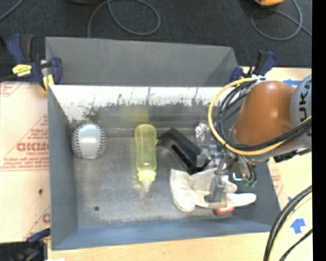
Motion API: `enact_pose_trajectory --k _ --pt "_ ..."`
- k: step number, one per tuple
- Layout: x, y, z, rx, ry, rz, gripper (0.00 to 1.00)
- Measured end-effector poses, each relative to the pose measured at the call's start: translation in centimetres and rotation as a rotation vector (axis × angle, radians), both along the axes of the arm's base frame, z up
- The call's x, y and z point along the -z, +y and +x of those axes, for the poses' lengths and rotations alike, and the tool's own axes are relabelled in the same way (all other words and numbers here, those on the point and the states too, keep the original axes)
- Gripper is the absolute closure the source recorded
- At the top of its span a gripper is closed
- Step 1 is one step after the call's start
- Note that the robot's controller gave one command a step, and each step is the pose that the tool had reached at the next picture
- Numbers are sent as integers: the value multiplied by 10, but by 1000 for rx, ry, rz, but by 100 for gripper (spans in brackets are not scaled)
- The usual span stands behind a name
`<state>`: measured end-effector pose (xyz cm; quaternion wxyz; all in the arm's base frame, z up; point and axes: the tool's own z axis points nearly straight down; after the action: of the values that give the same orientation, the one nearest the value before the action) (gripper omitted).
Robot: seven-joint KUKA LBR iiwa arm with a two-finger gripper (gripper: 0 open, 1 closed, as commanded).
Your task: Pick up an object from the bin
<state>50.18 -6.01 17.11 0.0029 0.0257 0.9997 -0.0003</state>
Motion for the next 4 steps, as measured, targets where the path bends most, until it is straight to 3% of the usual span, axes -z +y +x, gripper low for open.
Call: enact_pose_trajectory --k 1,2,3,4 --pt "-9 -6 14 283 1 1 0" --pt "28 -13 16 226 -11 0 0" --pt "99 7 -5 257 -3 5 100" --pt "99 7 -5 256 -3 5 100"
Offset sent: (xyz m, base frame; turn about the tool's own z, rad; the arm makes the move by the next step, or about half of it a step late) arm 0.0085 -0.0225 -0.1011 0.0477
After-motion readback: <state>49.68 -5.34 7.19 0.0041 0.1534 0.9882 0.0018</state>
